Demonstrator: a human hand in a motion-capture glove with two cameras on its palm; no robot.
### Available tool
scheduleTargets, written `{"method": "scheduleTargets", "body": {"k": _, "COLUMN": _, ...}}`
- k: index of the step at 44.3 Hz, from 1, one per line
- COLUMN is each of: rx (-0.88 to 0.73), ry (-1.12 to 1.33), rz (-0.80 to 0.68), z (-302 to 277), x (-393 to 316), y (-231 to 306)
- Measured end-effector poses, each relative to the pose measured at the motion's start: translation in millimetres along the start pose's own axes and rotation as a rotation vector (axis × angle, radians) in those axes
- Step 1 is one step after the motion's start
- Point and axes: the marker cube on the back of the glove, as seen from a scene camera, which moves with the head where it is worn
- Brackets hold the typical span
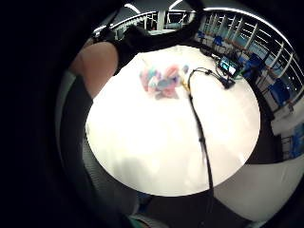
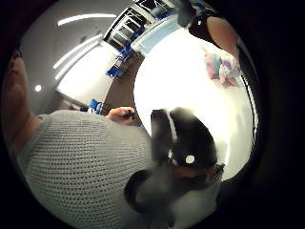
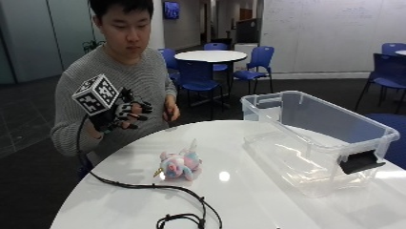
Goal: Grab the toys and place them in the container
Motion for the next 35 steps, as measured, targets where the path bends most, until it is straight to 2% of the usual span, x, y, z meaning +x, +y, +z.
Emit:
{"method": "scheduleTargets", "body": {"k": 25, "rx": -0.05, "ry": 0.028, "rz": 0.052, "z": 2, "x": 8, "y": -10}}
{"method": "scheduleTargets", "body": {"k": 35, "rx": -0.102, "ry": 0.092, "rz": -0.001, "z": -1, "x": 8, "y": -37}}
